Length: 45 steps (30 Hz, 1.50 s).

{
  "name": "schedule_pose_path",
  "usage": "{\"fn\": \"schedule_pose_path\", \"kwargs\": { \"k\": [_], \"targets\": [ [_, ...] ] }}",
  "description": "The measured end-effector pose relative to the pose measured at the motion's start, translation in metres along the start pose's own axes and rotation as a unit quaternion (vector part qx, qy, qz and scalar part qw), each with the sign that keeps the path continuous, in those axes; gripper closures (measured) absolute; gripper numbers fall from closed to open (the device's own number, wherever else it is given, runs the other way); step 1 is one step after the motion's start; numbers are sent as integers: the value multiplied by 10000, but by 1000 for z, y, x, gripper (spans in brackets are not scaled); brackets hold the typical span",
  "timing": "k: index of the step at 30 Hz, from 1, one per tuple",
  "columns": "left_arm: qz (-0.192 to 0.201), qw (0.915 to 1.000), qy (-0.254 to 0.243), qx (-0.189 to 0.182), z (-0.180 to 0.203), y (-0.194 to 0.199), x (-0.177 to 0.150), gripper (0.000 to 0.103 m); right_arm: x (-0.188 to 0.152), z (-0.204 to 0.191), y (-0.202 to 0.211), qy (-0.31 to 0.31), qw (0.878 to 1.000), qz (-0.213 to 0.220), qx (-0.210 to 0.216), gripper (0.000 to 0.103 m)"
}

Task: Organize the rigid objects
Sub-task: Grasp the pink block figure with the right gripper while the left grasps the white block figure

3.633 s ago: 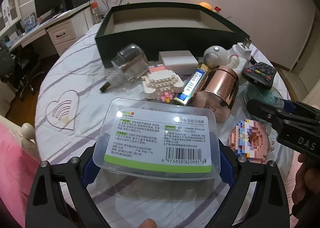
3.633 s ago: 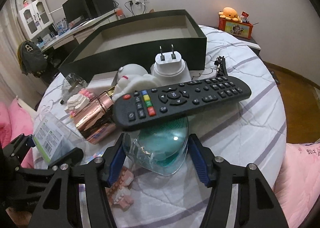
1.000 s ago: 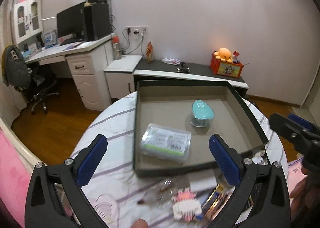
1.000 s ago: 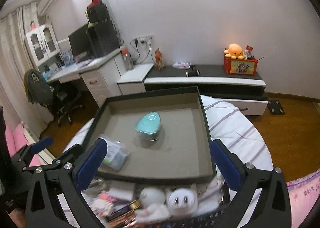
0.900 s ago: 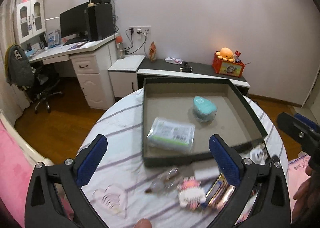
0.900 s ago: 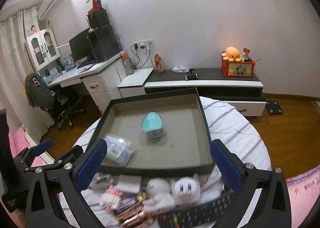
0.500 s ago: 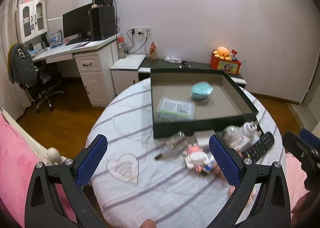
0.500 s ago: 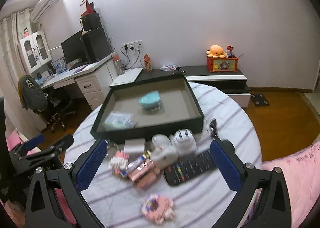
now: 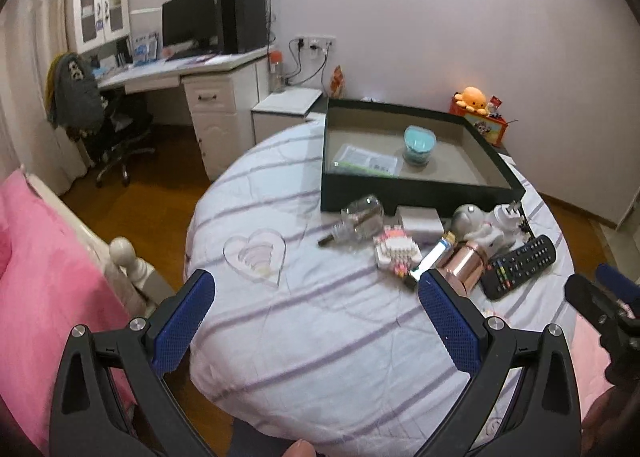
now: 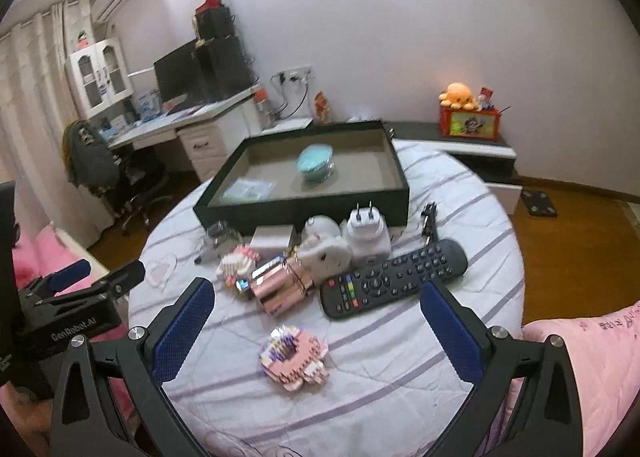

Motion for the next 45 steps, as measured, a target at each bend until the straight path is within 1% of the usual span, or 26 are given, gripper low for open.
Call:
{"fn": "schedule_pose_path", "kwargs": {
  "k": [3, 6, 8, 15, 20, 24, 27, 28, 29, 30, 31, 38, 45],
  "targets": [
    [-76, 9999, -7, 98, 1, -3, -6, 0, -10, 2, -5, 44, 9999, -126, 83, 0],
    [-129, 9999, -58, 34, 3, -7, -10, 0, -19, 5, -10, 31, 9996, -267, 73, 0],
    [-135, 9998, -154, 25, 3, -11, -11, 0, -25, 5, -11, -6, 9996, -281, 16, 0],
    [-272, 9984, -404, -276, 2, -31, -13, 0, -46, -1, -26, -149, 9984, -496, -244, 0],
    [-385, 9977, -355, -439, 8, -42, -16, 0, -56, -5, -44, 38, 9958, -824, -409, 0],
    [-482, 9973, -338, -443, 8, -52, -17, 0, -62, -5, -58, 115, 9938, -1029, -407, 8],
    [-562, 9969, -349, -438, 9, -62, -15, 0, -70, -5, -71, 127, 9922, -1201, -317, 16],
    [-577, 9968, -358, -433, 9, -64, -15, 0, -72, -6, -74, 127, 9920, -1231, -263, 23],
    [-592, 9966, -374, -431, 10, -67, -14, 0, -73, -7, -76, 192, 9914, -1251, -319, 26],
    [-601, 9965, -386, -443, 11, -68, -14, 0, -73, -9, -78, 311, 9909, -1254, -379, 35],
    [-618, 9961, -413, -467, 14, -70, -13, 0, -72, -10, -79, 412, 9903, -1254, -425, 42],
    [-762, 9937, -518, -643, 41, -84, -9, 0, -66, -8, -79, 346, 9911, -1251, -304, 42],
    [-866, 9937, -451, -544, 58, -105, 1, 0, -59, -3, -79, 307, 9919, -1224, -165, 42]
  ]
}}
Point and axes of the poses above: each gripper's, at about its wrist camera, not at the fingertips, and y roughly against the way its jaws point, z to its right, x to its top, the point moved 6 cm from there along -y, roughly the way its jaws point, and after that the axes turned 8 degrees about x, right-handed, at the moved point
